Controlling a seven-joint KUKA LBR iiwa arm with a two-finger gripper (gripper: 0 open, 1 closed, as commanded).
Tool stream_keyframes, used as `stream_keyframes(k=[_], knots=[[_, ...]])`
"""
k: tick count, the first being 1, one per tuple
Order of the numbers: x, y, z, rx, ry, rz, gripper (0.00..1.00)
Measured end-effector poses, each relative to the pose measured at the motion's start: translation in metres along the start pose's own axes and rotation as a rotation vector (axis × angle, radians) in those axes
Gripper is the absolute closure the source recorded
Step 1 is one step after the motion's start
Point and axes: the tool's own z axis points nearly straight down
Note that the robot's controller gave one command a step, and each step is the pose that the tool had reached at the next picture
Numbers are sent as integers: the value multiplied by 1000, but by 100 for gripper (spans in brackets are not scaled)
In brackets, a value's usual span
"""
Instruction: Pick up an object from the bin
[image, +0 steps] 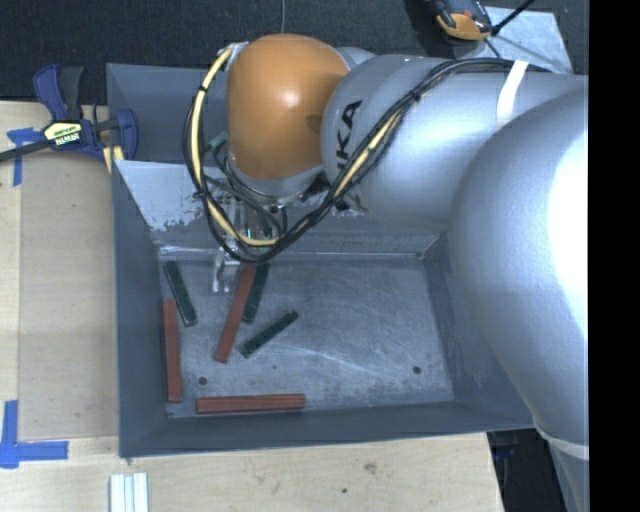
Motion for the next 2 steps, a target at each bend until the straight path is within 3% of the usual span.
stream_keyframes(k=[1,2], knots=[[-2,-1,-5,-3,-8,2,0],[4,-31,56,-4,-13,-24,0]])
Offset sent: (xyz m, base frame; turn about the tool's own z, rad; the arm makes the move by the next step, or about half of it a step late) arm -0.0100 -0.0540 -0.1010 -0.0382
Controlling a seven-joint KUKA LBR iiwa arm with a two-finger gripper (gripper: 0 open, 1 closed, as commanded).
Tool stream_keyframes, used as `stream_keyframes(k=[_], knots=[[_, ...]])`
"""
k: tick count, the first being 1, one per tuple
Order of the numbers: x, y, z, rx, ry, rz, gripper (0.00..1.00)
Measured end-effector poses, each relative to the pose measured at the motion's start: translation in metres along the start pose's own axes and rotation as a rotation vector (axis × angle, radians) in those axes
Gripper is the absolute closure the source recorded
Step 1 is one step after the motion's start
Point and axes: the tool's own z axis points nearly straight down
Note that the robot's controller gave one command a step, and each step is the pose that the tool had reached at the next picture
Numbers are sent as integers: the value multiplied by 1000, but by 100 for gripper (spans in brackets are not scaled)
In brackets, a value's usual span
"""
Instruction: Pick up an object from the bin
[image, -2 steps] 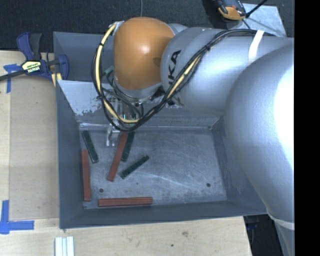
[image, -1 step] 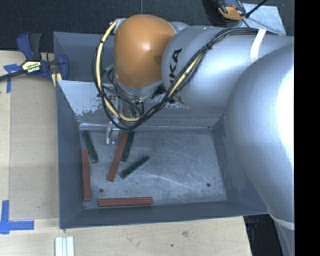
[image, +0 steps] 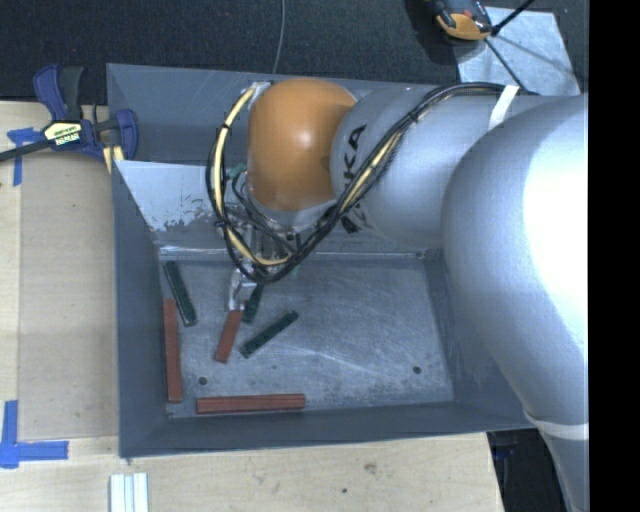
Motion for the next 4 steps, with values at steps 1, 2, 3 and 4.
stream_keyframes(k=[1,2,3,4], knots=[[-3,-13,36,2,11,122,0],[36,-69,45,-10,-15,-49,100],[36,-69,45,-10,-15,-49,100],[19,-82,-63,1,5,-74,100]])
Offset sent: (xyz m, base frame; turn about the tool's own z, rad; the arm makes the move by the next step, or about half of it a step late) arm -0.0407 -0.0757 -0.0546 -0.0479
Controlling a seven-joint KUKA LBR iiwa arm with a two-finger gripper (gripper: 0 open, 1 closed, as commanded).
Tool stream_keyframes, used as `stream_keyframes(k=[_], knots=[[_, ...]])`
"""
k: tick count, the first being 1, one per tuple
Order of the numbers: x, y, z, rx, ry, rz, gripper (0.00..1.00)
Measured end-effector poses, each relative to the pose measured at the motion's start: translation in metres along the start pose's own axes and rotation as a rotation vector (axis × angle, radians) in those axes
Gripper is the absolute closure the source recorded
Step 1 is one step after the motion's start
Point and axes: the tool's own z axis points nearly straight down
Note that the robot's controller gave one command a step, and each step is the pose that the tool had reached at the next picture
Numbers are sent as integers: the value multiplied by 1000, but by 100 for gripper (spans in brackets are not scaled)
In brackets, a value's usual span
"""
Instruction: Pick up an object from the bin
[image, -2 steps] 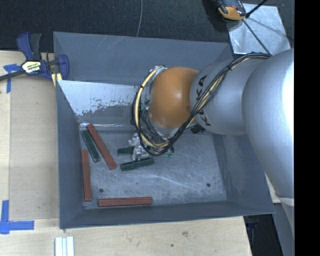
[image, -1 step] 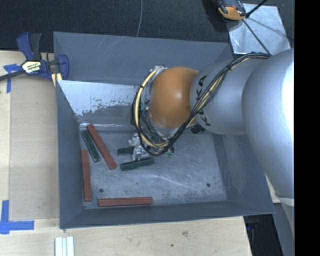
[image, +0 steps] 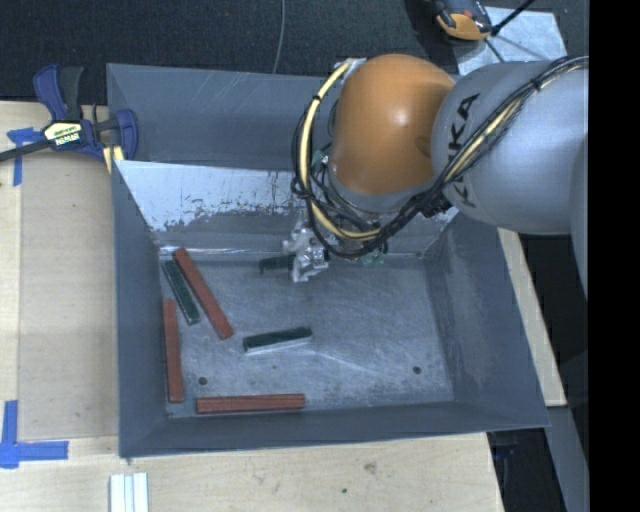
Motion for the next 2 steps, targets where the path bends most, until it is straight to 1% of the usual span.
stream_keyframes(k=[1,2], knots=[[0,0,0,0,0,1,100],[6,-17,47,-1,-7,49,100]])
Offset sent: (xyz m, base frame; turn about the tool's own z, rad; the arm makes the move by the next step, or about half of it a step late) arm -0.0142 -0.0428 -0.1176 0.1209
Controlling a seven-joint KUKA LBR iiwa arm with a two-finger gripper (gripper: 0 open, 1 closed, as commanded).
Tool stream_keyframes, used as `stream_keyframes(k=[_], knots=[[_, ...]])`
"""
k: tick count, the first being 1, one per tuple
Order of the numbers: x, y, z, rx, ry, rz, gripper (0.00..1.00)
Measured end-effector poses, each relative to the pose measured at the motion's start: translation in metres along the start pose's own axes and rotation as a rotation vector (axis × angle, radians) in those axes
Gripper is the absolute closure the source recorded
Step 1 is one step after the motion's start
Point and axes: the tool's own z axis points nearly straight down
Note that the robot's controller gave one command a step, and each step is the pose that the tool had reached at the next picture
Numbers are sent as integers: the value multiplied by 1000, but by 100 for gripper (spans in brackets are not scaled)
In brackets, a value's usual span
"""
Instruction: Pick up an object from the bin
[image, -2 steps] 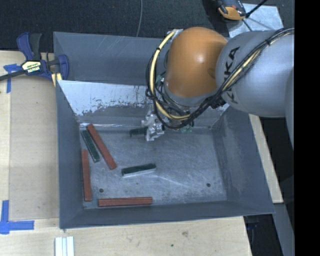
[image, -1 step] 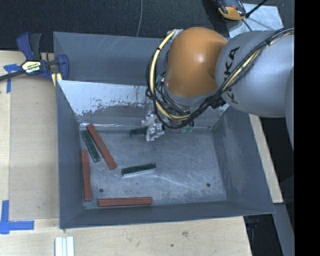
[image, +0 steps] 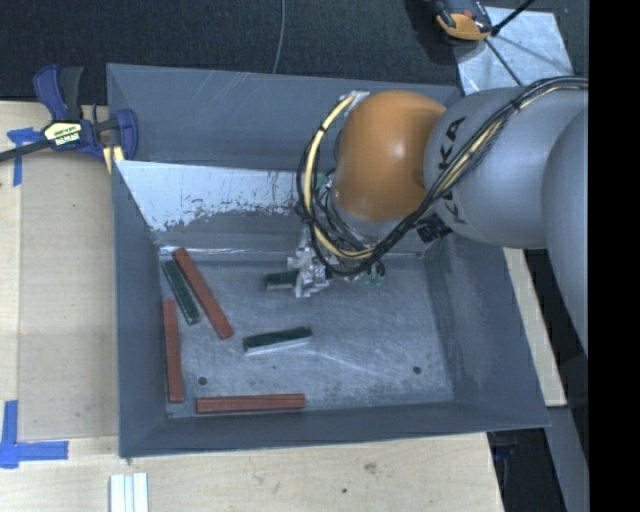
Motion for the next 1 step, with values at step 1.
stream_keyframes(k=[1], knots=[[3,62,-168,0,0,193,100]])
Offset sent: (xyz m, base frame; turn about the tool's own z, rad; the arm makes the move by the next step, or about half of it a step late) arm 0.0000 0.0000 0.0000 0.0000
